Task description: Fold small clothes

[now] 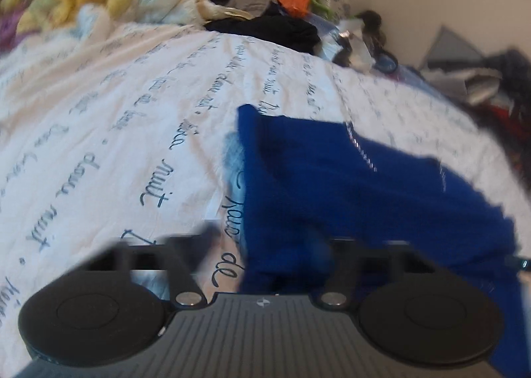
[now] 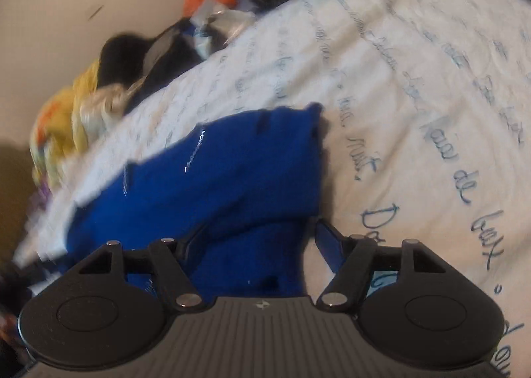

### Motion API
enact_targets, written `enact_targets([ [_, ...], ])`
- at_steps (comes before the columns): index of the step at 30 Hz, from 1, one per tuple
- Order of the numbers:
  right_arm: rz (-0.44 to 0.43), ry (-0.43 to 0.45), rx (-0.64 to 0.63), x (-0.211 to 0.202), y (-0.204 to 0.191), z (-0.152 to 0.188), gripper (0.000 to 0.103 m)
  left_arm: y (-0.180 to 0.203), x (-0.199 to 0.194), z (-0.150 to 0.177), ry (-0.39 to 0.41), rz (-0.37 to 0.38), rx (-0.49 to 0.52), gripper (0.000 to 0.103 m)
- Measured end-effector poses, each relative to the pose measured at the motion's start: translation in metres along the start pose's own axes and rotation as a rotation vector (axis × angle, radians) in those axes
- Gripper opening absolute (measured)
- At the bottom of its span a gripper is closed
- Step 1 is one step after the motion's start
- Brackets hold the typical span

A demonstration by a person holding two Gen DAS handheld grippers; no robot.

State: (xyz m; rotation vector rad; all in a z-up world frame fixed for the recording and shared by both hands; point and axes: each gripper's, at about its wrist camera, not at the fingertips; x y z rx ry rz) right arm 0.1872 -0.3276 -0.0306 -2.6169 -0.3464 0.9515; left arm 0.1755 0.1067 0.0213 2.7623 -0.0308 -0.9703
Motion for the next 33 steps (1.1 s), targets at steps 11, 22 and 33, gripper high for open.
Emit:
enact_targets([
  [11,0.042,0.036,0.09,-0.023,0.028,0.009,0.025,-0.014,-0.027,0.011,0.001,-0.038,0.029,0.064],
  [22,0.106,0.048,-0.172,-0.04,-0.003,0.041,0.006,-0.005,-0.064,0.058,0.083,-0.1,0.172,0.015],
  [33,-0.133,-0.035,0.226,-0.127,0.028,0.082,0.069,-0.049,-0.16,0.098,0.019,0.126,-0.171,0.089],
])
Point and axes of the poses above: each gripper's, at about its wrist camera, not at the fingertips, and x roughly the way its jaws point, y to its right, z to its underside, and after that the axes turned 6 degrees about y, right-handed
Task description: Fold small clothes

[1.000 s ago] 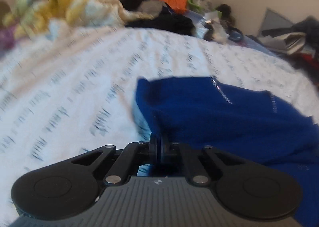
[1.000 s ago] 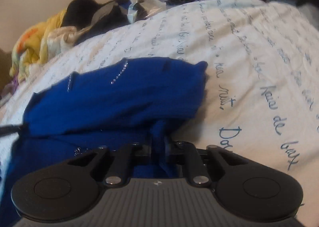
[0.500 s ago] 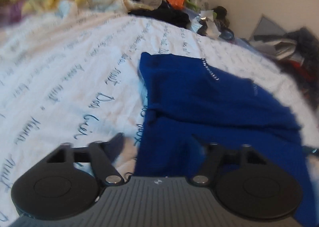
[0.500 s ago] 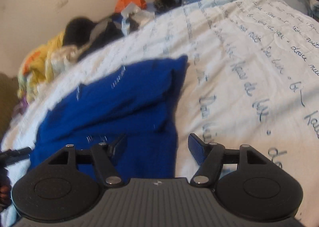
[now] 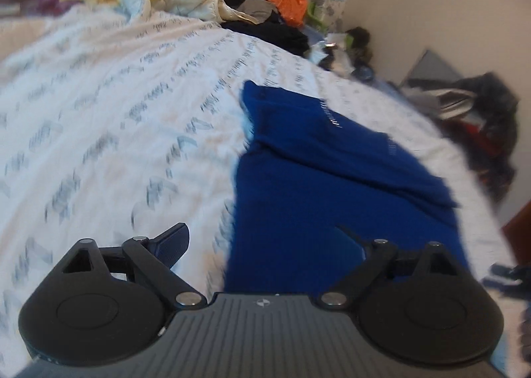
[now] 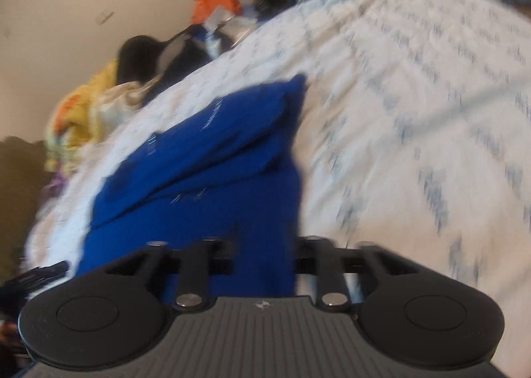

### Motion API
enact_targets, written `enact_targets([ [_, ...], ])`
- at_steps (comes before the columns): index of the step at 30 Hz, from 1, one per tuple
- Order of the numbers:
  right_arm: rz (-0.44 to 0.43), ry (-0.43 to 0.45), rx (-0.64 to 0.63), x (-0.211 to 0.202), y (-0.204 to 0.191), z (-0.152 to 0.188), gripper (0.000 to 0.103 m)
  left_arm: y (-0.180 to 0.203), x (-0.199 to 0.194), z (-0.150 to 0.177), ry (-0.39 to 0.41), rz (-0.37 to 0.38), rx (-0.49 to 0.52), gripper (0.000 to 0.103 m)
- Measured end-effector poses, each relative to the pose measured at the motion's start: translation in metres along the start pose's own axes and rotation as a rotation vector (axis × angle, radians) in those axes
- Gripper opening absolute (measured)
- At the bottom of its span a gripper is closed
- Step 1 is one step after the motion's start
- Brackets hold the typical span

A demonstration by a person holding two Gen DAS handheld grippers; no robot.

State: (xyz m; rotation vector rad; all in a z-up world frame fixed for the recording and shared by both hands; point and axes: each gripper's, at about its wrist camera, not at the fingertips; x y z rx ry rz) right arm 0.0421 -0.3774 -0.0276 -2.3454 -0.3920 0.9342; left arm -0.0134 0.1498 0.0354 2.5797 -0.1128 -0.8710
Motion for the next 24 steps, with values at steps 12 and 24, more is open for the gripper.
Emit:
enact_targets([
  [12,-0.224,-0.303,0.196,-0.049,0.011,0.079,0.075,-0.048,-0.039,0.06,-0.299,0.352,-0.373,0.1],
  [24,-0.282,-0.293,0.323,-0.052,0.0,0.125,0.069,-0.038,-0.04,0.08,-0.348,0.345,-0.367,0.061],
])
Point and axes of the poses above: each gripper's, at about its wrist camera, not at the fingertips, and x roughly the way its jaws point, y to its right, z to its underside, and after that the axes turned 6 degrees about y, right-handed
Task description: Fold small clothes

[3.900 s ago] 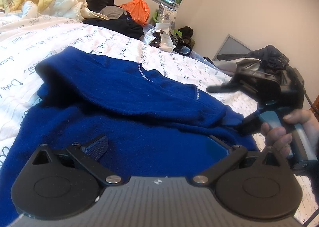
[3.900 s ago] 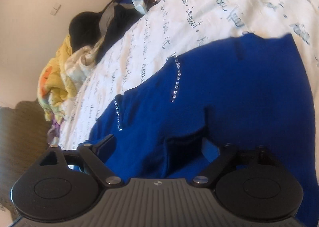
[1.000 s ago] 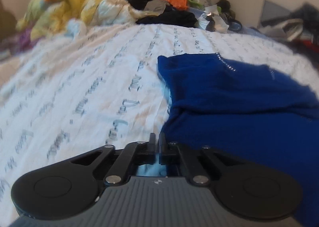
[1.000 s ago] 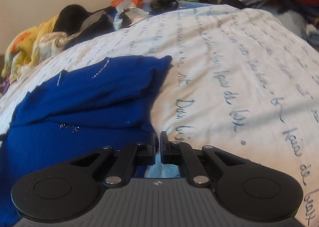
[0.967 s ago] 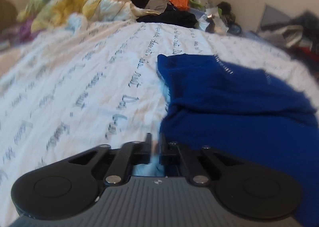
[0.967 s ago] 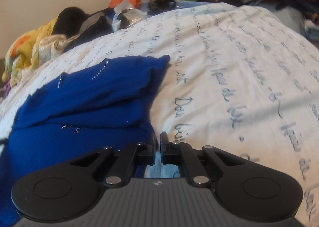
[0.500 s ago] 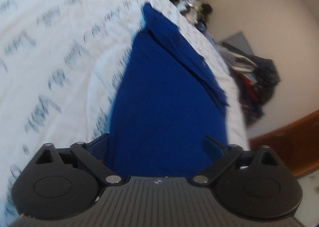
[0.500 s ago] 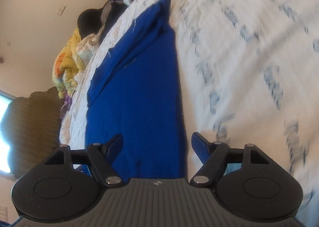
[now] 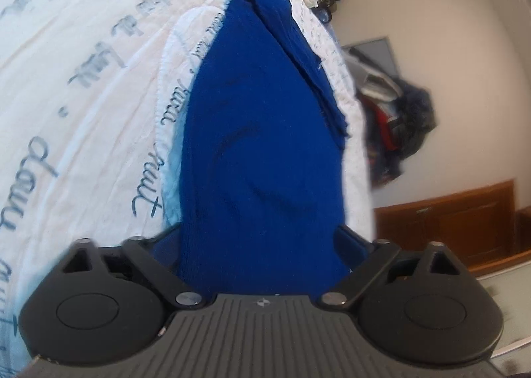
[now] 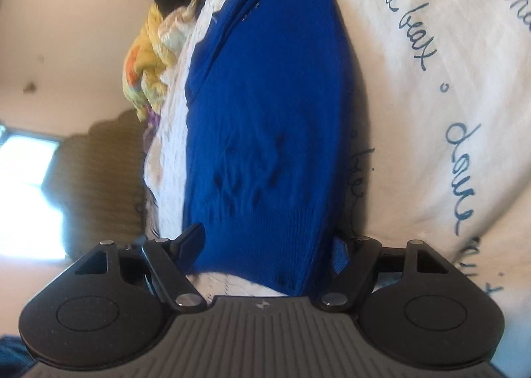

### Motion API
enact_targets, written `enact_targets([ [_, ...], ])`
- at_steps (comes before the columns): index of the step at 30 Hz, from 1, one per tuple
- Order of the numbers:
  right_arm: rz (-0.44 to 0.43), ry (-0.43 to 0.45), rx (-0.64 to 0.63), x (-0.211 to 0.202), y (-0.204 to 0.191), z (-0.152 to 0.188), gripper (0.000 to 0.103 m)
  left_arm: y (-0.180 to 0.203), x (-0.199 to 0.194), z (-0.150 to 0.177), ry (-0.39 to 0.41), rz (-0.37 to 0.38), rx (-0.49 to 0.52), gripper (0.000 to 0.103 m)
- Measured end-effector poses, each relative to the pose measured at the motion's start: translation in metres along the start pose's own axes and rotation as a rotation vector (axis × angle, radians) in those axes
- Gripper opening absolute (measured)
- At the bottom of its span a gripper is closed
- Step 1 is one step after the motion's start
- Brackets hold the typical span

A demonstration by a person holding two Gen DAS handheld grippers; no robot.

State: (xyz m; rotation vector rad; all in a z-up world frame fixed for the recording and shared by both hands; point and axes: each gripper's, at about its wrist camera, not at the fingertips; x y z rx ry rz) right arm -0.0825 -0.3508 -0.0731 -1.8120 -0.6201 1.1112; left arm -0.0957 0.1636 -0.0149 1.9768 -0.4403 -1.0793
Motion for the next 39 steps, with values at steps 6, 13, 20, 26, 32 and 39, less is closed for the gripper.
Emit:
enact_targets([
  [6,0.189,0.007,-0.203,-0.005,-0.03,-0.005,0.004,0.029,0.003,-0.008,-0.006,-0.191,0.209,0.007],
  [13,0.265,0.025,-0.279,-0.024,-0.019,0.001,0.003,0.024,0.006,-0.004,-0.004,-0.258,0.278,0.011],
  [20,0.408,0.211,-0.336,-0.036,-0.056,-0.022,0.029,0.079,-0.008,-0.032,0.3,-0.381,0.487,0.077],
  [26,0.354,0.372,-0.537,0.09,-0.118,-0.088,0.077,0.145,0.135,-0.076,0.393,-0.407,0.597,0.077],
  [32,0.657,0.419,-0.711,0.189,-0.125,-0.101,0.086,0.129,0.217,-0.058,0.264,-0.559,0.736,0.103],
  [39,0.699,0.419,-0.77,0.164,-0.115,-0.031,0.103,0.109,0.189,-0.021,0.283,-0.568,0.763,0.103],
])
Point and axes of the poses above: each gripper's, at about its wrist camera, not at the fingertips, and x roughly the way its jaws point, y to its right, z to its underside, and after that the axes turned 6 degrees about y, right-handed
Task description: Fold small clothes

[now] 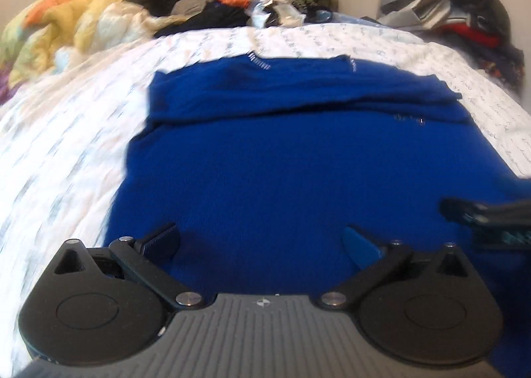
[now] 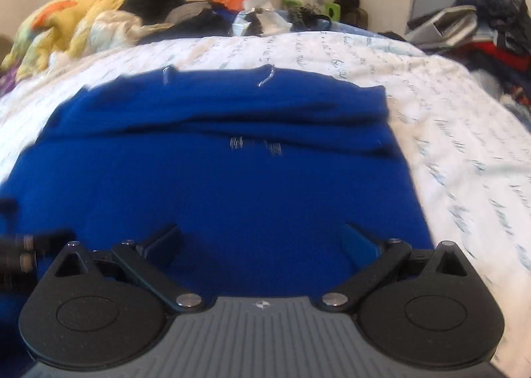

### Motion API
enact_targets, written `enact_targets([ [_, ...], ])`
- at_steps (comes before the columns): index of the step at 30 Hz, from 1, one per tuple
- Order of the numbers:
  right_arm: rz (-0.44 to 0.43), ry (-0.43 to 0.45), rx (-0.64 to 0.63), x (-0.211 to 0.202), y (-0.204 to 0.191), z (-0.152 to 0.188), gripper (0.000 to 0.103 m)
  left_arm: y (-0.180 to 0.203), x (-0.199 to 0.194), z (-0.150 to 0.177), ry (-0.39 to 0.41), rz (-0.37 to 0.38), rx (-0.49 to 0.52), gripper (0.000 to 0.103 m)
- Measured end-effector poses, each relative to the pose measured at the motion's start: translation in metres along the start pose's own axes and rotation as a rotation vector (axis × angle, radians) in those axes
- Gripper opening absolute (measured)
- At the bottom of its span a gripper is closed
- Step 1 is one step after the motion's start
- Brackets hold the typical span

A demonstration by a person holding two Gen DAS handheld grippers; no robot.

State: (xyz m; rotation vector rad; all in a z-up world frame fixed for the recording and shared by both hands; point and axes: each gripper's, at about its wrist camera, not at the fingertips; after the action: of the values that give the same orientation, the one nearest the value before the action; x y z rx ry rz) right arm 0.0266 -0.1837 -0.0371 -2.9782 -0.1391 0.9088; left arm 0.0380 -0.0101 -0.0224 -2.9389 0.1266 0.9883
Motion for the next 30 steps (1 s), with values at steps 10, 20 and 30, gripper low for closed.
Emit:
enact_targets([
  [10,-0.037,0.034,-0.023,-0.046,0.013,0.037,0.103,-0.006,-0.038,0.028,0.052,0.003,-0.002,0.103],
  [20,-0.039,0.037,-0.019,-0.047,0.014,0.038,0.103,-0.003,-0.048,0.027,0.054,0.0,-0.001,0.103],
  [30,-0.041,0.037,-0.018,-0.047,0.013,0.038,0.103,-0.004,-0.05,0.026,0.055,-0.009,-0.004,0.103],
])
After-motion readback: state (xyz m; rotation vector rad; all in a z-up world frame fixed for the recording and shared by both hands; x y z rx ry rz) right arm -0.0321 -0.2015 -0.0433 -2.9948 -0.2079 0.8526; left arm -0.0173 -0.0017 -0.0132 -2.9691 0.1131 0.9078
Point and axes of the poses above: each gripper's, at about its wrist camera, not at the fingertips, and x roughly the way its jaws point, y to its right, z to its underside, and after that the axes turned 6 degrees about y, right-handed
